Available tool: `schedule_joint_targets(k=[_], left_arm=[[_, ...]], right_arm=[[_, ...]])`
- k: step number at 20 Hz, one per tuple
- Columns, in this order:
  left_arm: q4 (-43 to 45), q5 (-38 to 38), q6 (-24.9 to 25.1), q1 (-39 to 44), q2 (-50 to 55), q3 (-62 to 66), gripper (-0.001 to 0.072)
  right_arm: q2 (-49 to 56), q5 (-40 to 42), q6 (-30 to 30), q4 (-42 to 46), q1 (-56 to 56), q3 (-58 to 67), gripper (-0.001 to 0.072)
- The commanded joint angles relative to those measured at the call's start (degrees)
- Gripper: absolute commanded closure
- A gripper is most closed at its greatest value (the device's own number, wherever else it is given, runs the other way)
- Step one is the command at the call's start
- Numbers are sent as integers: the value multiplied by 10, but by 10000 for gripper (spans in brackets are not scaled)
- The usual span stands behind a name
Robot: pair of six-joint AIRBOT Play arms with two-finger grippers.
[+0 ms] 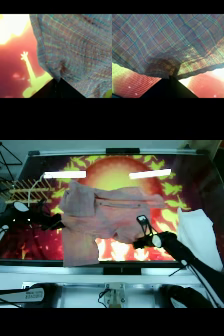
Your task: Fold the shirts.
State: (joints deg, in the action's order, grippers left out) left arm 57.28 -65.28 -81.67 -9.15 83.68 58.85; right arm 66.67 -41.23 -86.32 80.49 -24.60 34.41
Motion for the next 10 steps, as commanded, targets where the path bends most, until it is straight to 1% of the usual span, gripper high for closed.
schedule_joint_targets(k=[1,2,3,5,8,10], left_arm=[[0,0,3,0,-14,14,684],[1,-3,5,0,-25,30,684],[1,-6,20,0,-42,54,684],[1,-15,42,0,-86,124,685],[0,-5,40,0,-171,284,685],[0,31,19,0,-229,403,685]], right_arm=[[-22,-17,0,12,0,22,664],[-40,-30,0,31,0,38,664],[-66,-46,0,61,0,60,664],[-125,-80,0,149,1,116,664],[-218,-109,-3,313,1,229,664],[-274,-108,-16,397,1,320,664]])
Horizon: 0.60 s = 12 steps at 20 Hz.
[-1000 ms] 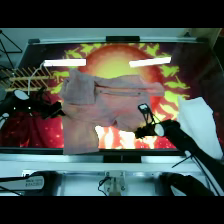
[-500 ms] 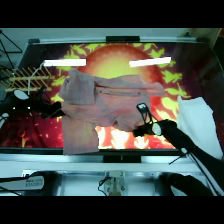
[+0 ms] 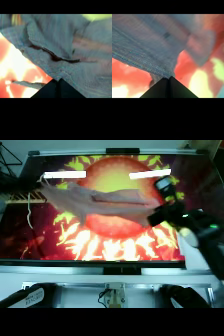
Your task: Fold the shirts.
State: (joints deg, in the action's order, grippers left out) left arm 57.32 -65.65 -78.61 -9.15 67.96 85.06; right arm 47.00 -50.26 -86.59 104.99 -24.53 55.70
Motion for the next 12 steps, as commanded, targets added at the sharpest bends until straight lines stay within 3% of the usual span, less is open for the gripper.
schedule_joint_targets(k=[1,5,12], left_arm=[[0,63,-21,0,-100,192,684],[0,141,-73,0,-203,313,685],[10,59,-91,0,-284,315,685]], right_arm=[[-98,-16,-17,169,0,149,664],[-150,-9,-21,146,0,289,663],[-166,-44,-32,136,0,367,663]])
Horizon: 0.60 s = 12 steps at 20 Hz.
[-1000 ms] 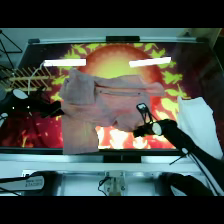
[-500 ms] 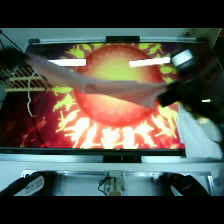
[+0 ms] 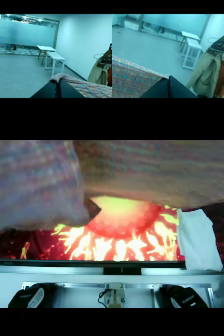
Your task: Fold the shirts.
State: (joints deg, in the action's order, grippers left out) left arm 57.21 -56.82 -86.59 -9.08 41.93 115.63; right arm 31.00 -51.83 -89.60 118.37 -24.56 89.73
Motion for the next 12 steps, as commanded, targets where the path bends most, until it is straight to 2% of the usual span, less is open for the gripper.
schedule_joint_targets(k=[1,6,8,10,12], left_arm=[[24,-52,-12,-1,-22,9,685],[113,-190,-11,-1,8,-43,685],[114,-202,-5,-1,31,-91,684],[114,-202,27,-1,68,-130,684],[114,-202,35,-1,115,-163,684]], right_arm=[[-4,-58,2,2,0,26,663],[44,-233,40,14,0,26,664],[93,-283,44,30,0,25,664],[151,-274,44,41,4,18,664],[218,-237,38,16,35,7,664]])
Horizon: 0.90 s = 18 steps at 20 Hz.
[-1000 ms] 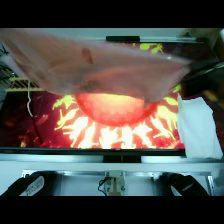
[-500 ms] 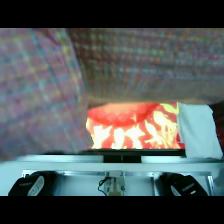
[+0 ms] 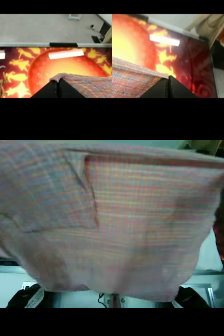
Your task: Fold the shirts.
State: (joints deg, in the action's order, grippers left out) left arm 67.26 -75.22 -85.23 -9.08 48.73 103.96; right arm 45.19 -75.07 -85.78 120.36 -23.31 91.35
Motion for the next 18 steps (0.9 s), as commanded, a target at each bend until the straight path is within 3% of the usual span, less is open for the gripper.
schedule_joint_targets(k=[1,6,11,15,18], left_arm=[[13,-16,28,-1,75,-62,684],[9,79,40,21,236,-112,684],[7,260,40,73,413,-111,683],[4,348,29,89,507,-111,683],[-2,300,39,91,536,-111,683]], right_arm=[[111,14,-7,-30,47,-15,664],[313,200,-12,-209,168,-24,664],[470,368,-9,-261,171,-24,663],[546,379,-21,-268,174,-24,664],[565,343,-20,-285,174,-24,664]])
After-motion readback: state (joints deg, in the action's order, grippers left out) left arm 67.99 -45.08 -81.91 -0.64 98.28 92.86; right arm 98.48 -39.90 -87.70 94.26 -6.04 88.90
